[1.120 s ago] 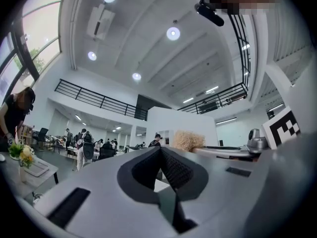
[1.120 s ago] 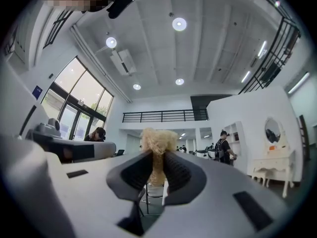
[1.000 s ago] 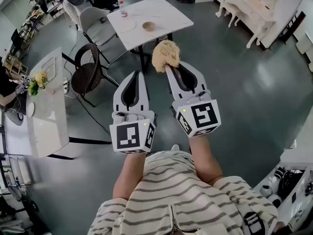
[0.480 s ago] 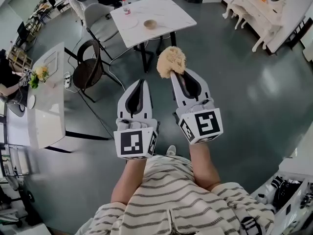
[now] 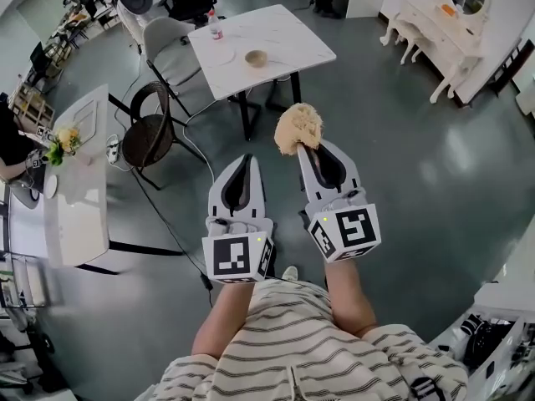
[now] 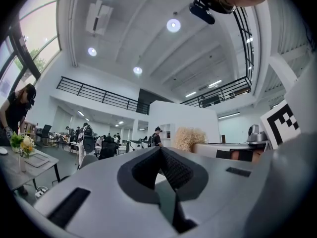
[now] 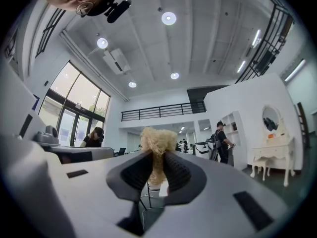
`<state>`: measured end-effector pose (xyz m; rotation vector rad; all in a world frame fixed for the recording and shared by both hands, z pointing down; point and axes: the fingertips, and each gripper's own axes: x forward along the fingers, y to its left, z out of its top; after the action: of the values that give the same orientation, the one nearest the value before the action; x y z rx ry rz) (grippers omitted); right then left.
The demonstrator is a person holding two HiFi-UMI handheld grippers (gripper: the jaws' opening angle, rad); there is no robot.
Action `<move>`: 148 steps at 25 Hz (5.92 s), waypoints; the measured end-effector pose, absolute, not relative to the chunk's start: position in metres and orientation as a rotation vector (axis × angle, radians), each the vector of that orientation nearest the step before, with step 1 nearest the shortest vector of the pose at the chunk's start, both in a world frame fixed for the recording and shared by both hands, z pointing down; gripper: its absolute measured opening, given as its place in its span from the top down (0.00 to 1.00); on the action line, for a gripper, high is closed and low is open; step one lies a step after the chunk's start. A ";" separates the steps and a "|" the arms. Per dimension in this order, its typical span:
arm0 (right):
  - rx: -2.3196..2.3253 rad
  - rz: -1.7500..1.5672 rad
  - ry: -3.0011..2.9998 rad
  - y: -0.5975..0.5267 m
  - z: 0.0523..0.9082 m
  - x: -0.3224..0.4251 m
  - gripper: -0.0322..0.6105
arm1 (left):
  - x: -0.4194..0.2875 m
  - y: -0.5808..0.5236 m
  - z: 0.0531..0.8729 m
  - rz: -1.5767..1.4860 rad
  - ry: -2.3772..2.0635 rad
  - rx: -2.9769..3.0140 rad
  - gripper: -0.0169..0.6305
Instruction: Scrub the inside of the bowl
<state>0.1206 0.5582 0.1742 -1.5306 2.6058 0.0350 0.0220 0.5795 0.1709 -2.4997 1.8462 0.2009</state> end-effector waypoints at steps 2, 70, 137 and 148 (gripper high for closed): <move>-1.534 0.044 2.613 0.542 0.175 0.117 0.84 | 0.020 0.562 0.173 0.209 1.841 -2.507 0.97; -1.335 0.056 2.685 -0.064 0.168 0.080 0.84 | 0.001 -0.054 0.173 0.184 1.919 -2.417 0.97; -1.608 -0.765 3.017 -0.159 0.480 0.025 0.84 | -0.061 -0.160 0.489 -0.558 2.185 -2.882 0.97; -1.628 -0.875 3.049 -0.161 0.520 0.023 0.84 | -0.054 -0.156 0.542 -0.739 2.143 -3.027 0.96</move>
<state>0.0233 -0.1610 0.5196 -1.6278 3.0491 -0.8755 -0.0542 -0.1559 0.5419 -3.0269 2.1427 -0.7387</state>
